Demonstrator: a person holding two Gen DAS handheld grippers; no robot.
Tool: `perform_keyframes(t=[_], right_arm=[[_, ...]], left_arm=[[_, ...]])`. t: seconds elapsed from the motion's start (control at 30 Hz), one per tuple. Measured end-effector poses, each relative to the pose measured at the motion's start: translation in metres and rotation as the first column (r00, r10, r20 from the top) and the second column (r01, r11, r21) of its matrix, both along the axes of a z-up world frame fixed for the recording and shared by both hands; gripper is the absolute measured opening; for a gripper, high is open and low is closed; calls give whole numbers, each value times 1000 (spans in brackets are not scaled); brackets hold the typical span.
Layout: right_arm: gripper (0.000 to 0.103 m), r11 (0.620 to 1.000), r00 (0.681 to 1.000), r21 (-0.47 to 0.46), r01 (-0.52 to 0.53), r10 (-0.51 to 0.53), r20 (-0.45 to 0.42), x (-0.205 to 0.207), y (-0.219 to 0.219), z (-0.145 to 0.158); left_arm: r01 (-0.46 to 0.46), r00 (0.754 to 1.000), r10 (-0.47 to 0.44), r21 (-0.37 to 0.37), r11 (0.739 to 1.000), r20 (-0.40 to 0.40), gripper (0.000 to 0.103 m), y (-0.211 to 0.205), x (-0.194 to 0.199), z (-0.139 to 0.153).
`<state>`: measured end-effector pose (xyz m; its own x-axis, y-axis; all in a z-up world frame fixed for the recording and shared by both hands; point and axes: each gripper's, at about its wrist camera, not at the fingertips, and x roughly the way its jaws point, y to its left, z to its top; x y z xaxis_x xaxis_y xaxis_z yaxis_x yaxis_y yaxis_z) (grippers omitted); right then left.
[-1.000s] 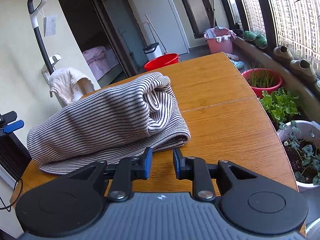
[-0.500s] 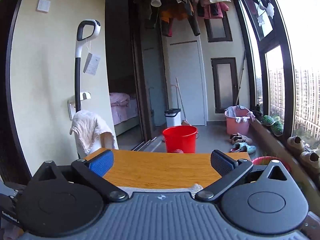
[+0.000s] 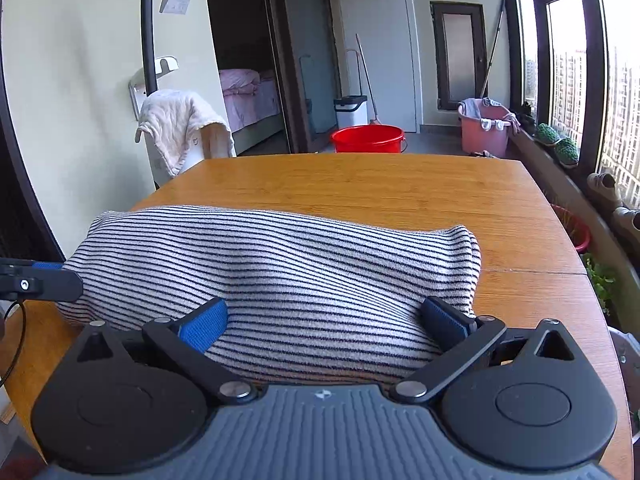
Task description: Fold clothes
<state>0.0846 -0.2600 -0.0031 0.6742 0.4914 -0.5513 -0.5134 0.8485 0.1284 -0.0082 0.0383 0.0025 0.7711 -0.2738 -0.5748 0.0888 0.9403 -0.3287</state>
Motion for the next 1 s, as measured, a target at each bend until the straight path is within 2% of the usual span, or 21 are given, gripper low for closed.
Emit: perform_keyframes(t=[0.13,0.3,0.4,0.47,0.53,0.67,0.73,0.8,0.9,1.0], right_arm=[[103,997,999,-64,42,-40,31,3,16,-3],[103,990,994,-109,94,-88,58,32,44,-5],[103,985,992,-132,110,-101,71,61,61,-5],[103,982,991,-143,123,-113,75,78,69,-6],[103,980,990,-149,131,-121,77,88,74,-7],[103,980,989,-148,135,-124,80,87,74,-8],[103,981,989,-141,133,-123,78,87,73,-8],[103,981,989,-141,133,-123,80,87,72,-8],[103,981,989,-141,133,-122,80,88,76,-7],[103,982,989,-136,132,-122,81,87,74,-7]], left_arm=[[0,1000,-1,45,999,10,98,4,26,-11],[0,1000,0,6,1000,-14,98,24,79,-6],[-20,999,19,-43,999,-40,98,42,112,-5],[-63,996,57,-87,994,-65,97,59,122,2],[-115,992,110,-67,991,-66,98,76,120,13],[-172,982,176,76,982,-63,101,108,85,28],[-204,974,214,117,972,-79,102,128,62,27],[-266,952,284,152,952,-111,103,154,36,25],[-362,883,424,282,889,-203,103,190,-1,18],[-372,841,497,437,819,-214,103,212,-30,11]])
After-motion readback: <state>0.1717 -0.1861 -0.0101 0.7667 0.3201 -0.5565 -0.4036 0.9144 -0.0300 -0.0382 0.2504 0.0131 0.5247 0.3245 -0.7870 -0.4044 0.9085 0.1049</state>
